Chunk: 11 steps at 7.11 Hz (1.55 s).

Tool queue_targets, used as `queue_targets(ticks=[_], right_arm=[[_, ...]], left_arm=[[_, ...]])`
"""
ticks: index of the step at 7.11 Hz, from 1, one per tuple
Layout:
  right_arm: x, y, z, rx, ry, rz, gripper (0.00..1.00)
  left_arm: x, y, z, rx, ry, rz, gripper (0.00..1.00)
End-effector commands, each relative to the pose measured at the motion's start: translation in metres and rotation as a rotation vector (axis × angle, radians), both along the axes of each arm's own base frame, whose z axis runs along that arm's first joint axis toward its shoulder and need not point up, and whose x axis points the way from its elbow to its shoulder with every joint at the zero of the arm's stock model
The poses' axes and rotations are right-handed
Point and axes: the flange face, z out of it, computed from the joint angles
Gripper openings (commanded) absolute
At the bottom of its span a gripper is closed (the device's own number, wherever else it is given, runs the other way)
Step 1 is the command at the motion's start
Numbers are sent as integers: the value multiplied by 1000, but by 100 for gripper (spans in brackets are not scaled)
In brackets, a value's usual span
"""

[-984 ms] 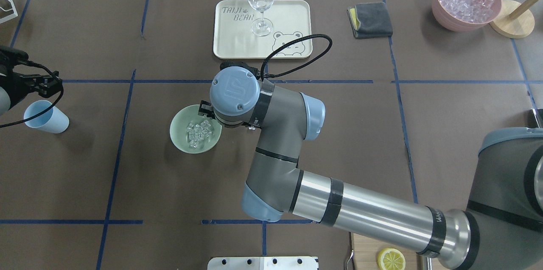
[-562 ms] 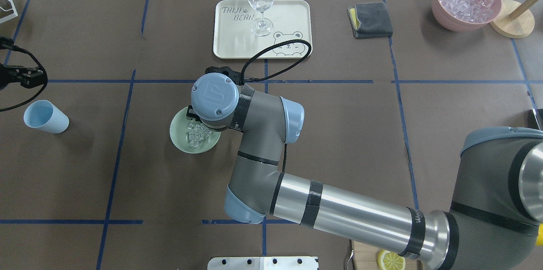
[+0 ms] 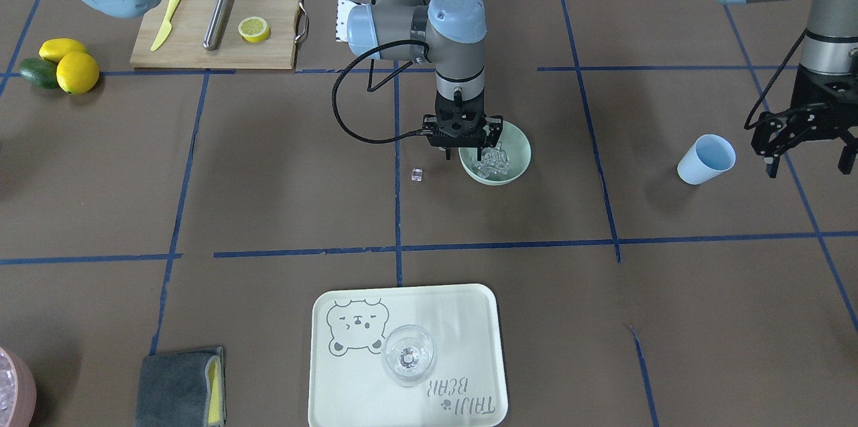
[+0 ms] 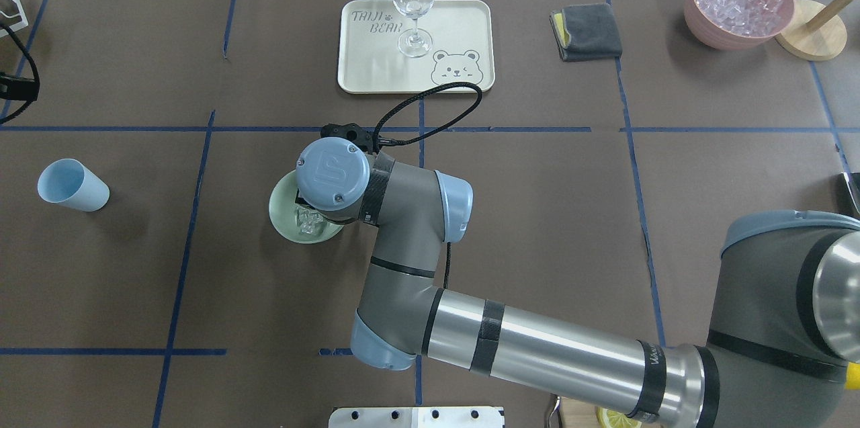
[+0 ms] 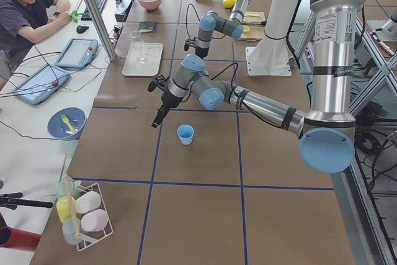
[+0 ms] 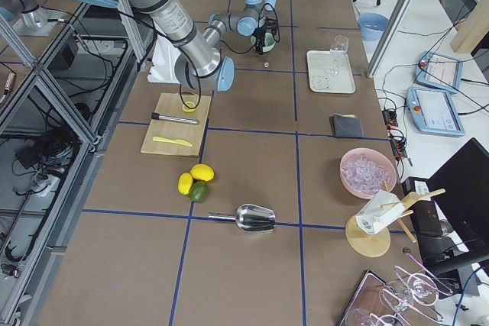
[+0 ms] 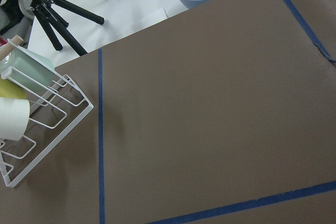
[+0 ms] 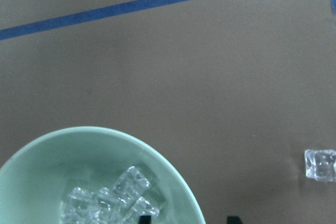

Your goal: Pour ice into bowl

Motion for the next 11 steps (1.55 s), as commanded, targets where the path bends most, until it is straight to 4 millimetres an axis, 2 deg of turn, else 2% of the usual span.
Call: queue_targets(ticks=[1,2,3,4,5,6,7,8,9,10,11], right_arm=[[2,-1,-2,50,7,-39,0],[2,-1,-3,58,6,-43,0],[8,1,-12,62,-14,-46,0],[23,0,-26,63,-45,-47,0],[49,-6,-35,39,-81,-67,0],[91,-5,-37,46,-95,-53,0],[145,-3,-21,49,-109,-38,0],[200,-11,4,38,-125,-42,0],[244,-16,32,50,-121,-26,0],[284,-23,55,101,-99,-23,0],[320,-36,89,145,-43,-24,0]], left_arm=[[-8,-12,-6,-63,20,4,100],[-22,-17,-6,-88,30,-9,100],[-36,-19,-3,-99,2,51,100],[-54,-28,-4,-119,2,104,100],[-68,-35,-3,-154,-30,165,100],[-88,-39,9,-165,-30,245,100],[-116,-43,31,-171,5,313,100],[-138,-42,56,-199,61,340,100],[-151,-37,78,-237,135,347,100],[-157,-22,100,-280,191,347,100],[-160,-7,114,-307,236,347,100]])
